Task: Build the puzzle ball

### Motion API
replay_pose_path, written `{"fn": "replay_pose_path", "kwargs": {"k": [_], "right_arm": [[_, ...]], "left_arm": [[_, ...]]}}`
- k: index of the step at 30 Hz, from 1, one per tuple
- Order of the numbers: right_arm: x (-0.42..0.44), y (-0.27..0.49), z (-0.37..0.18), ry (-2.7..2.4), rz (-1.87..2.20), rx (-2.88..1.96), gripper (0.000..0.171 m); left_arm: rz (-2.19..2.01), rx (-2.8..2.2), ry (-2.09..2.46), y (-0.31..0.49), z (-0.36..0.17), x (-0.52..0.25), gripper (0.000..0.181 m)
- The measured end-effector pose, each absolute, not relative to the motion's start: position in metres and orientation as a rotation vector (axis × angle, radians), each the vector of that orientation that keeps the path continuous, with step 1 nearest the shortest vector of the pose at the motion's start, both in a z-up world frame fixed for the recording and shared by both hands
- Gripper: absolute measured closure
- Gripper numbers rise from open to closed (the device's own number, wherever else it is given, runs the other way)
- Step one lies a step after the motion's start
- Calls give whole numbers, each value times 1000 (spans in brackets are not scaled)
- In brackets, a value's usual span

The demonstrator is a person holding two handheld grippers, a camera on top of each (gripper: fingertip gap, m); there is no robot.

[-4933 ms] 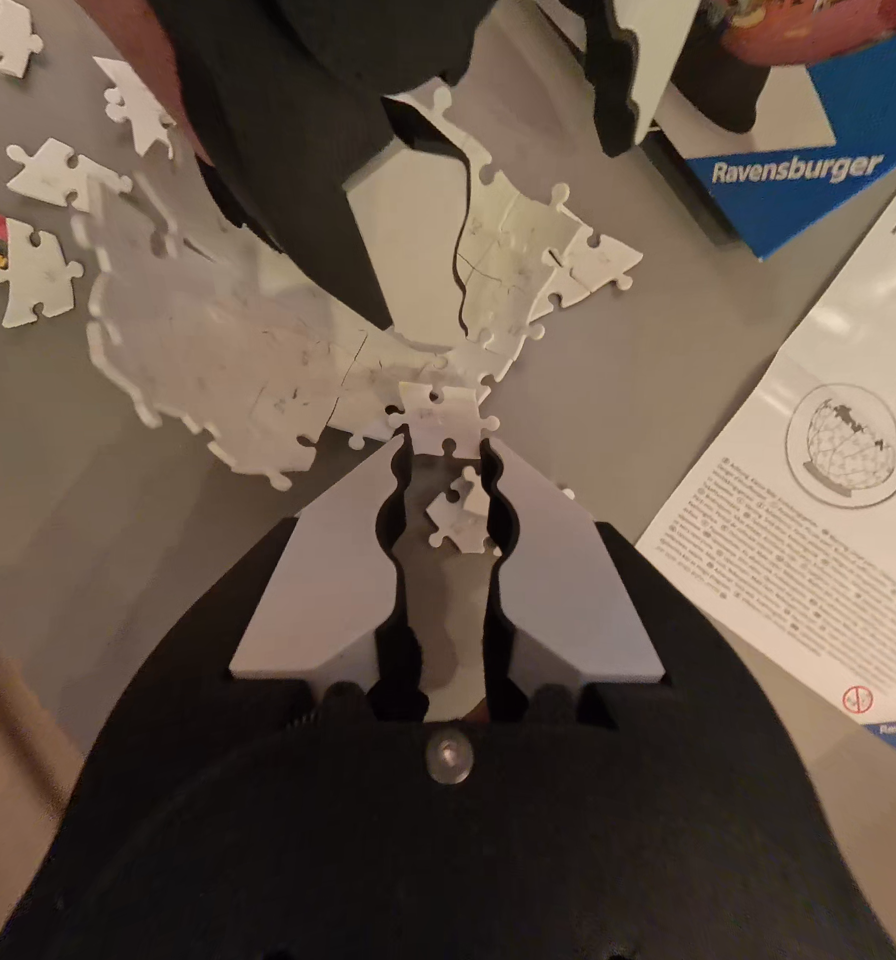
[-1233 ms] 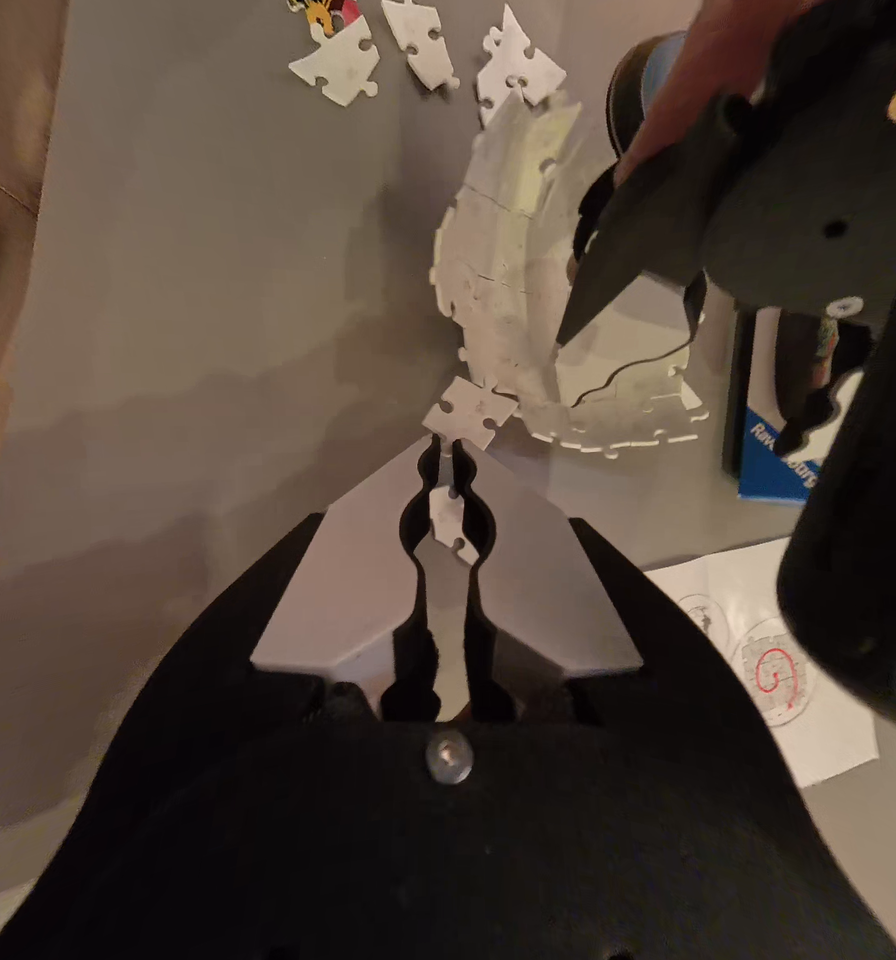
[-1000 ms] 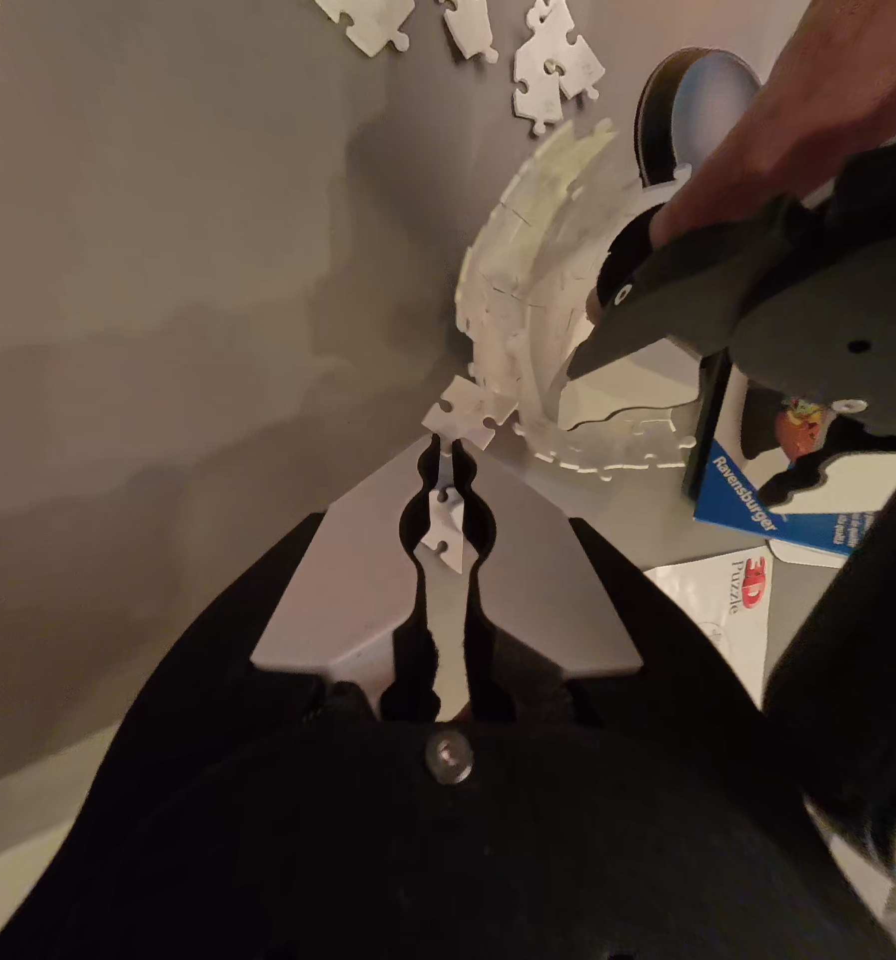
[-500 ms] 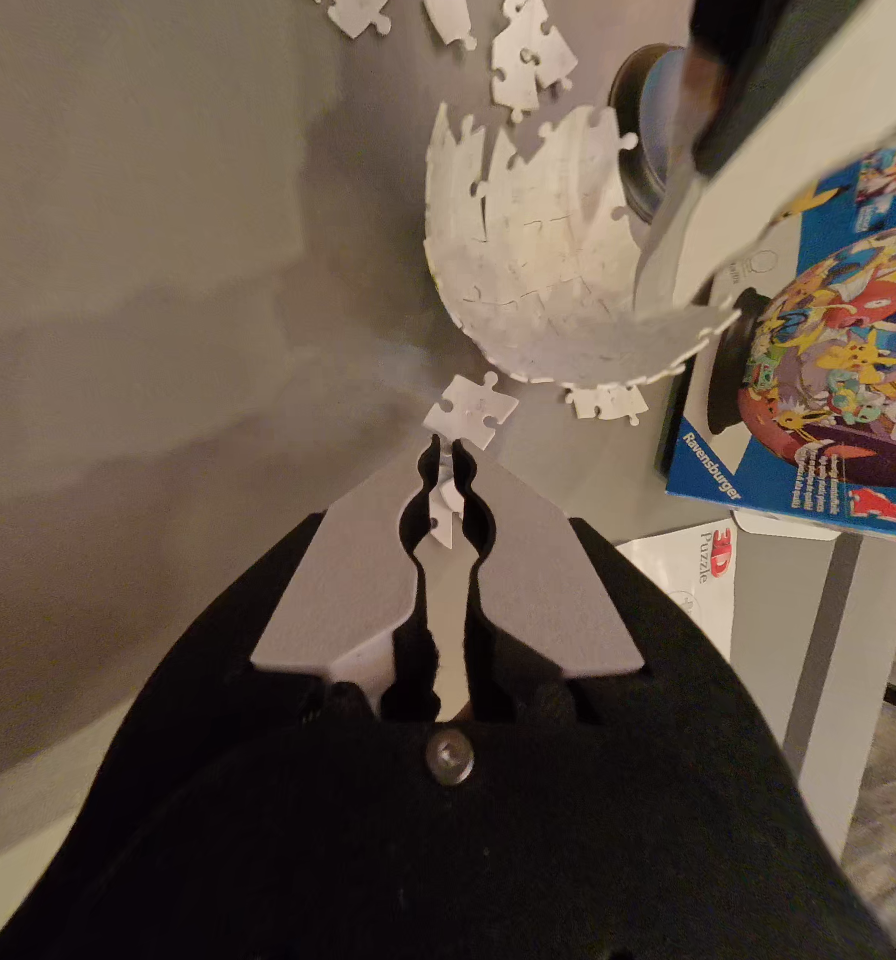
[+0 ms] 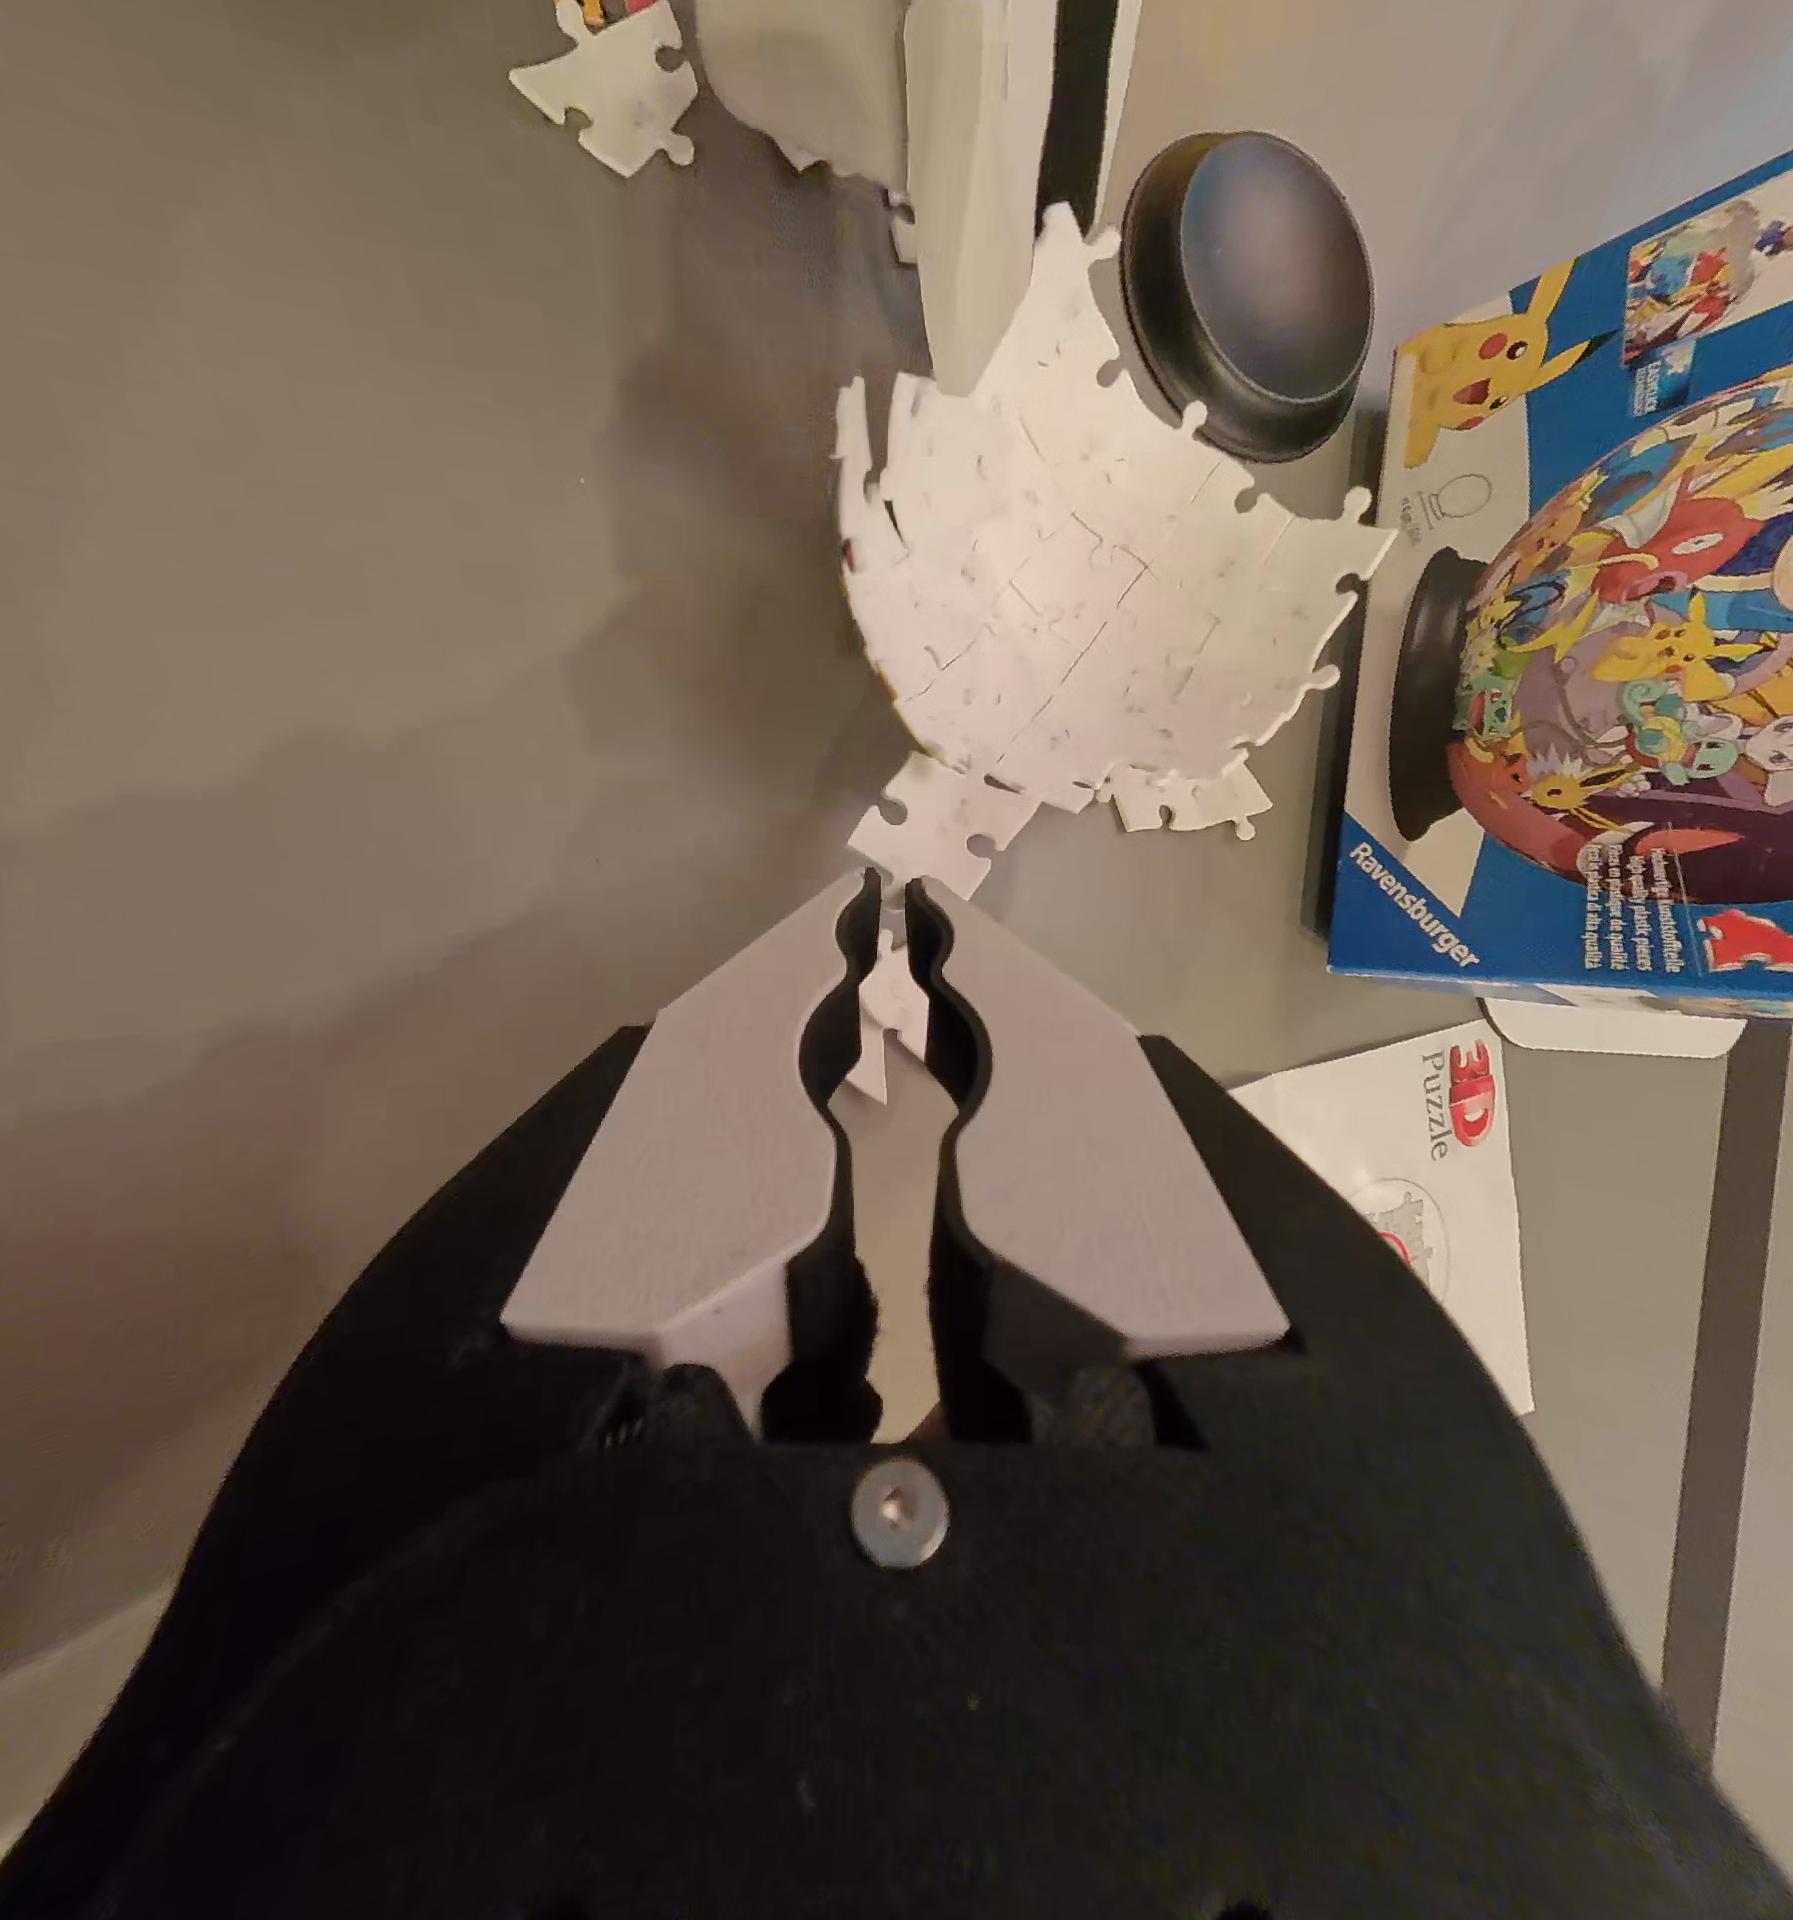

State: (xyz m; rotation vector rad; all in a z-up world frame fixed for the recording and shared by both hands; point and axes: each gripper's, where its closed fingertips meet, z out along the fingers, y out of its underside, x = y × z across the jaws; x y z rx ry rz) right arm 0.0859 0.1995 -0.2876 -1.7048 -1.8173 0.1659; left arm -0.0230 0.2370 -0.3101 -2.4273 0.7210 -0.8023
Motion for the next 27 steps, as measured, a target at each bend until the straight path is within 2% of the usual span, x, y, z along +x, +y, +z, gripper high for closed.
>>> {"fn": "replay_pose_path", "kwargs": {"k": [1, 9, 18, 19, 25, 27], "right_arm": [[87, 199, -287, -1814, 174, -1706, 168], [91, 195, -280, -1809, 193, -1696, 169], [87, 193, -274, -1835, 171, -1667, 168], [86, 194, -274, -1836, 165, -1665, 168], [87, 197, -269, -1810, 185, -1667, 168], [87, 198, -268, -1796, 196, -1668, 168]], "left_arm": [[-818, -2425, 717, 239, -311, -21, 130], [-837, -2422, 789, 258, -308, -14, 165], [-718, -2325, 1112, 283, -303, 2, 170], [-701, -2322, 1117, 288, -302, 2, 169], [-691, -2336, 1012, 282, -287, -14, 134], [-777, -2365, 927, 268, -287, -19, 128]]}}
